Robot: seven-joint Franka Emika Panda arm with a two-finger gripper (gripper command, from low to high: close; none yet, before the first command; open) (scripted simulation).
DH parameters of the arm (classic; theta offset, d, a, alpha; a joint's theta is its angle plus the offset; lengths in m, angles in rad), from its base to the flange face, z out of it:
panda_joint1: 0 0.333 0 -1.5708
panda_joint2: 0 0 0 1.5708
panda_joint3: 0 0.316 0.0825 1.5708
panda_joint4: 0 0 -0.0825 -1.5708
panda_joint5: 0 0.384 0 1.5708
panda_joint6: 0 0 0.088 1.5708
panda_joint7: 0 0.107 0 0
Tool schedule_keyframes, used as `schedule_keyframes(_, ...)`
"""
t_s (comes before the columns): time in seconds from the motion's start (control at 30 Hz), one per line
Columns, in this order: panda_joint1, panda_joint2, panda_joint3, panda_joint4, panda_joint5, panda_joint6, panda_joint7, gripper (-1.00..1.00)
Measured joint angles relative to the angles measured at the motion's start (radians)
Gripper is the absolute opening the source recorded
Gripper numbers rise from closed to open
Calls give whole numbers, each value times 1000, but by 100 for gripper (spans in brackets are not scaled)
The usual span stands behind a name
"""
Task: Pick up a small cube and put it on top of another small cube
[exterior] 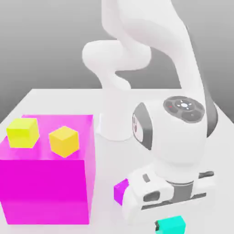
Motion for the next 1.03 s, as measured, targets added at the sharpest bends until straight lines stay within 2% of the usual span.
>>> schedule_keyframes(0.3, 19, -196, -61, -200, 73, 8, 377, -100)
schedule_keyframes(0.67, -42, -428, -70, -446, 61, 22, 914, -100)
schedule_keyframes(0.73, -52, -421, -69, -471, 54, 53, 974, -100)
schedule_keyframes(0.9, -55, -264, -71, -473, 40, 213, 1001, -100)
schedule_keyframes(0.93, -55, -240, -71, -473, 40, 237, 1002, 100)
schedule_keyframes(1.03, -55, -240, -71, -473, 40, 237, 1002, 100)
